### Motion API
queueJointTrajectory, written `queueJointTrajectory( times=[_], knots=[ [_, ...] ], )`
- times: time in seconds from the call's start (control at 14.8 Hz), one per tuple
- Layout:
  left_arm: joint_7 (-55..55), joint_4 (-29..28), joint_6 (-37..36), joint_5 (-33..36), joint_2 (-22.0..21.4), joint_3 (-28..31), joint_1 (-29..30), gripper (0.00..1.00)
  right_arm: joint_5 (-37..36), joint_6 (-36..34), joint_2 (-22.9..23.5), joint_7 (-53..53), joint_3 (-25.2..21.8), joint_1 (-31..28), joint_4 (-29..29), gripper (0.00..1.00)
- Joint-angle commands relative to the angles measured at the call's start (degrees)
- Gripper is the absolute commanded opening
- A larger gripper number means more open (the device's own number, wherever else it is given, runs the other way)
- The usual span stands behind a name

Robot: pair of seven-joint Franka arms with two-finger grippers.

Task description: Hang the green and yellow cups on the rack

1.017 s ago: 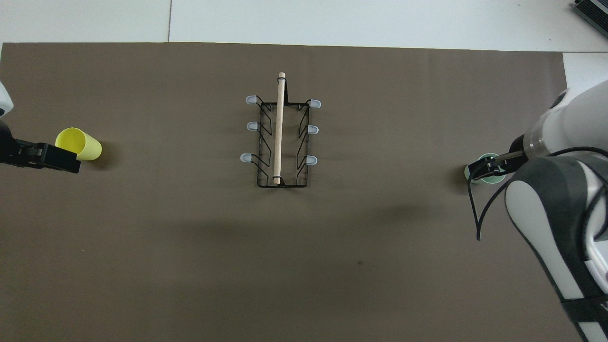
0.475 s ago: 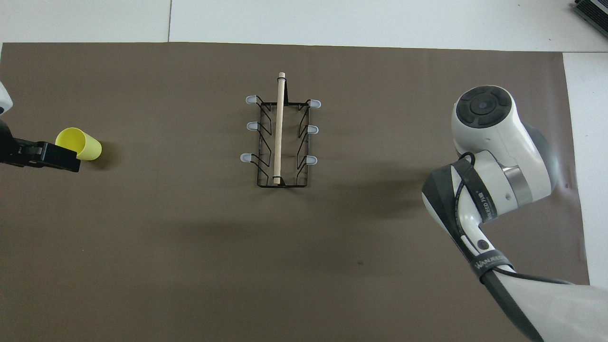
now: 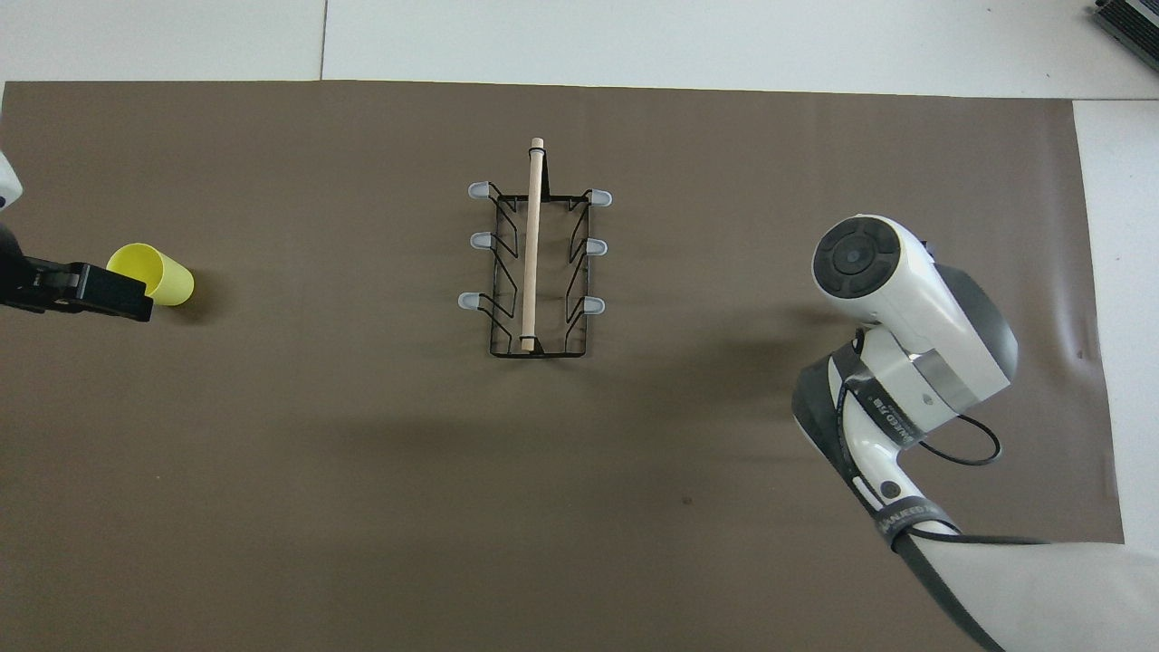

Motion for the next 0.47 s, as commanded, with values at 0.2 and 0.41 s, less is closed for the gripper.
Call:
queueJointTrajectory(
  times=[0.2,0.41],
  knots=[
    [-0.9,14.9,-4.4,-1.2,12.7,7.3,-2.9,1.0,-10.8,-2.2,5.5,-1.4,-0.1,4.6,-1.0,1.0],
    [-0.9,19.6,-4.2,-3.4,17.9,11.7,-3.5,1.0,-13.3,-2.6,6.0,0.1,-0.1,4.5,-2.0,1.0]
  ],
)
